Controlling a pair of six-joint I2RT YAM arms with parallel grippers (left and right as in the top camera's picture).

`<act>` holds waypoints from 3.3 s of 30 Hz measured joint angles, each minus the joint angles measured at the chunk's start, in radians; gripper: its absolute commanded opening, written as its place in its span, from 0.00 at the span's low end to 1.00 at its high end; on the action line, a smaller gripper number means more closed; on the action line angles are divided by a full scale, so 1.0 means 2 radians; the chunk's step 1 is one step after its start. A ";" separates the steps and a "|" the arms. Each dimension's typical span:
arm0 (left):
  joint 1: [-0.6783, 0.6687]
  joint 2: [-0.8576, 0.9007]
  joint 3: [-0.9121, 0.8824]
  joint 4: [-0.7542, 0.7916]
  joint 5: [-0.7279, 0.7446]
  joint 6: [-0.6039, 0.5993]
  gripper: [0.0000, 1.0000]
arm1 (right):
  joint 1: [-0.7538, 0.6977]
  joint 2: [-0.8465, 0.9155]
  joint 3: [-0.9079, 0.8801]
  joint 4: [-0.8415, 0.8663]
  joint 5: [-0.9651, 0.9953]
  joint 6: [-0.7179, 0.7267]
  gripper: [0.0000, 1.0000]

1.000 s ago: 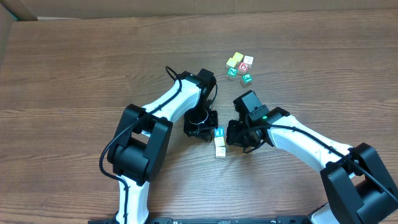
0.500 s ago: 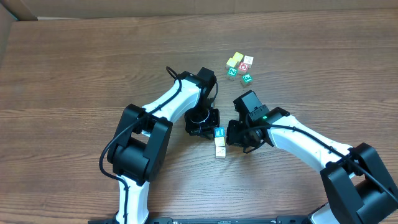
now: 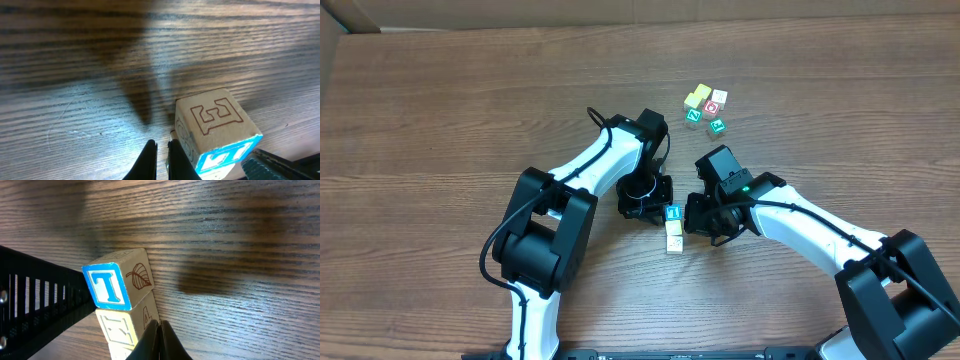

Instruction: Flip 3 blocks

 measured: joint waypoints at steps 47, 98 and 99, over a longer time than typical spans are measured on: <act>0.000 0.000 0.000 0.014 -0.048 0.000 0.04 | 0.000 0.000 0.000 0.037 0.086 0.015 0.04; 0.000 0.000 0.000 0.021 -0.047 0.000 0.04 | 0.004 0.000 0.000 0.042 0.037 0.023 0.04; 0.000 0.000 0.000 0.021 -0.047 0.000 0.04 | 0.006 0.000 0.000 0.043 0.038 0.023 0.04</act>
